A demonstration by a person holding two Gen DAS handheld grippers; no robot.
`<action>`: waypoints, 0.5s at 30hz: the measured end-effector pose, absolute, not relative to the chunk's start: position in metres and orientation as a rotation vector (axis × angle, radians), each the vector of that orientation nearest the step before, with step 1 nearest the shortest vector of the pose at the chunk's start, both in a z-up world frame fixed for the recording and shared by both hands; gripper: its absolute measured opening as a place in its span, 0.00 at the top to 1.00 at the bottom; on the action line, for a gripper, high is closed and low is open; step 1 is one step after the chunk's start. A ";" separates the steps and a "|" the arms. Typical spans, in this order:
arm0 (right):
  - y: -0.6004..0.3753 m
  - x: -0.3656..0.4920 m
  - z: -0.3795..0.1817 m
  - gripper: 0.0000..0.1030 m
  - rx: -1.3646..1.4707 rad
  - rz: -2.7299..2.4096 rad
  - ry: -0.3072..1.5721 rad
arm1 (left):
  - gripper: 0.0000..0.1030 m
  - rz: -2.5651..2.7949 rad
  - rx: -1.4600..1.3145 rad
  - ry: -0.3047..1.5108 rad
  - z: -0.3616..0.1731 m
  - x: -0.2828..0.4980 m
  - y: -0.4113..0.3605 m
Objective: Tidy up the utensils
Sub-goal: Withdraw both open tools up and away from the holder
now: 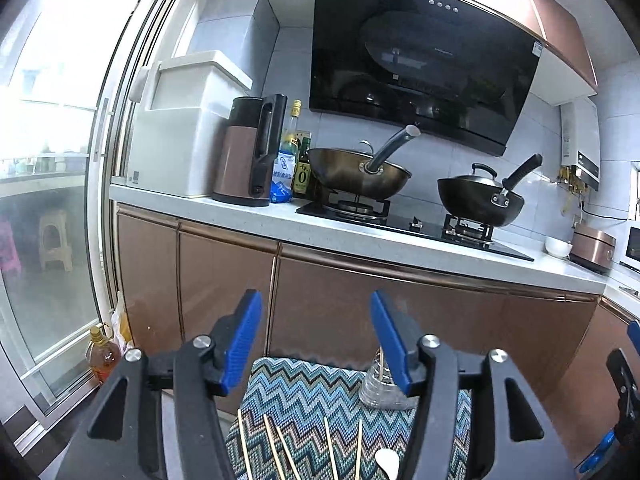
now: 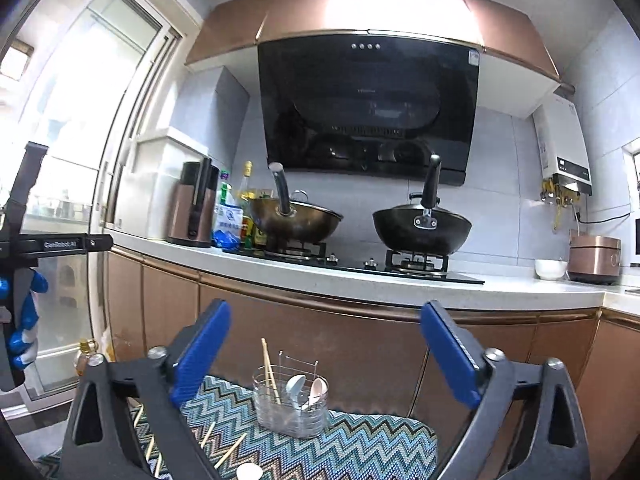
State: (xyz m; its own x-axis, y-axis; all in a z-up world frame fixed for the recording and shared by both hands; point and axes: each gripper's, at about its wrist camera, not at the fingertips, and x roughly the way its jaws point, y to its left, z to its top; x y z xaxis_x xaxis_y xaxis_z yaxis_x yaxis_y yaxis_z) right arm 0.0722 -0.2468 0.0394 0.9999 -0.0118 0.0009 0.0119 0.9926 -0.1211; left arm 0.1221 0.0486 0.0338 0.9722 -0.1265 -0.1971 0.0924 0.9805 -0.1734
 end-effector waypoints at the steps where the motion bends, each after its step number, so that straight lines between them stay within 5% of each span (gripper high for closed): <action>1: -0.246 0.066 0.039 0.00 -0.123 -0.010 -0.005 | 0.47 -0.109 -0.169 0.209 0.033 0.118 0.050; 15: -0.253 0.039 0.015 0.00 -0.093 0.002 0.023 | 0.47 -0.088 -0.206 0.293 0.003 0.106 0.080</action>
State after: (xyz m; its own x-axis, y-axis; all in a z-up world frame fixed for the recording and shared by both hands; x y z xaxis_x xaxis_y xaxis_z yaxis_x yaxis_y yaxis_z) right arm 0.0389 -0.2527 0.0154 0.9997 0.0006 -0.0227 -0.0027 0.9957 -0.0925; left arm 0.1063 0.0804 0.0031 0.9538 -0.1162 -0.2772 0.0567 0.9753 -0.2137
